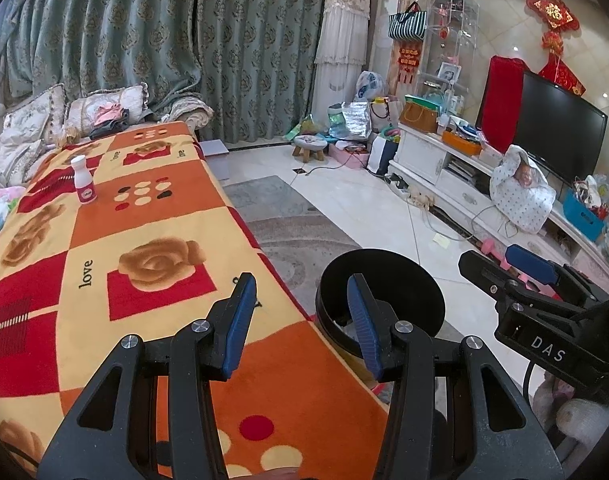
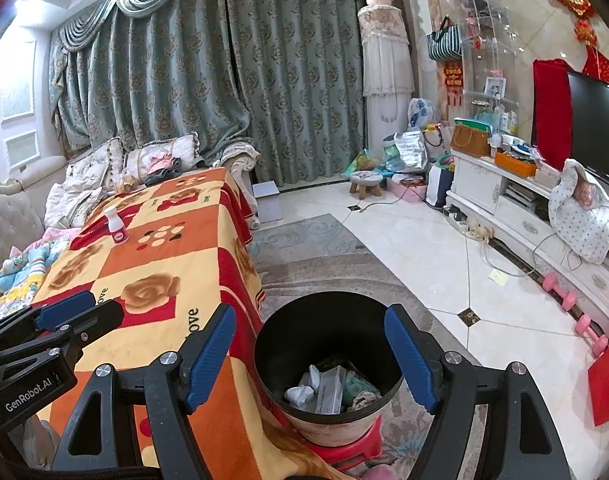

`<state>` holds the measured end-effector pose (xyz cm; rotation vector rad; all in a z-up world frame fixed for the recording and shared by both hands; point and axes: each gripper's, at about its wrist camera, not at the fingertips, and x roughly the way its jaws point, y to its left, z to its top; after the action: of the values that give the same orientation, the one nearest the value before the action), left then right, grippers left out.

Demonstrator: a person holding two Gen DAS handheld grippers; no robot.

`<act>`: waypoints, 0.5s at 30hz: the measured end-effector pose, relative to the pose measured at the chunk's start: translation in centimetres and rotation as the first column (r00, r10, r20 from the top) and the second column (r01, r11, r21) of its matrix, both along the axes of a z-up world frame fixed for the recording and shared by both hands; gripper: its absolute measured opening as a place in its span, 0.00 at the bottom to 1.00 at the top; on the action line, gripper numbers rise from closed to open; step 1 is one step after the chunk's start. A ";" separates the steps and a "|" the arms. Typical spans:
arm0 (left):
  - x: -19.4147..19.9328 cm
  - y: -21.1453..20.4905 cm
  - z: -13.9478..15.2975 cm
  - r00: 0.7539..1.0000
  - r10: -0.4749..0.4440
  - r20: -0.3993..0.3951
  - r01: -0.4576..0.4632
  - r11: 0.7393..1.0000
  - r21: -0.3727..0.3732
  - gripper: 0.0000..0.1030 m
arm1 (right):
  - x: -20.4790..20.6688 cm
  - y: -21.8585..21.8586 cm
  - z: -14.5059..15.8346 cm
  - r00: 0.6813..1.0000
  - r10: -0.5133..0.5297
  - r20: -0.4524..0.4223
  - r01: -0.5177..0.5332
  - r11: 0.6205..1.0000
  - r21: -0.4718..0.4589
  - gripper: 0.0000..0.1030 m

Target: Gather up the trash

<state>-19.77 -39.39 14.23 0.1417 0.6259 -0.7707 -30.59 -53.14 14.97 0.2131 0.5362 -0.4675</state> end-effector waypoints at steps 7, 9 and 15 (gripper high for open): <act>0.0 0.0 -0.1 1.000 -0.003 -0.001 0.003 1.000 0.000 0.44 | 0.2 -0.1 -0.1 1.000 0.000 -0.006 0.000 1.000 0.005 0.73; 0.0 -0.1 -0.2 1.000 -0.004 -0.003 0.004 1.000 0.002 0.44 | 0.2 -0.1 -0.1 1.000 -0.001 -0.006 0.001 1.000 0.006 0.73; 0.0 -0.2 -0.5 1.000 -0.009 -0.007 0.009 1.000 0.005 0.44 | 0.2 -0.2 -0.3 1.000 -0.003 -0.012 0.003 1.000 0.008 0.73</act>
<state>-19.78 -39.61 13.74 0.1459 0.6343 -0.7785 -30.39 -53.37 14.72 0.2192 0.5498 -0.4695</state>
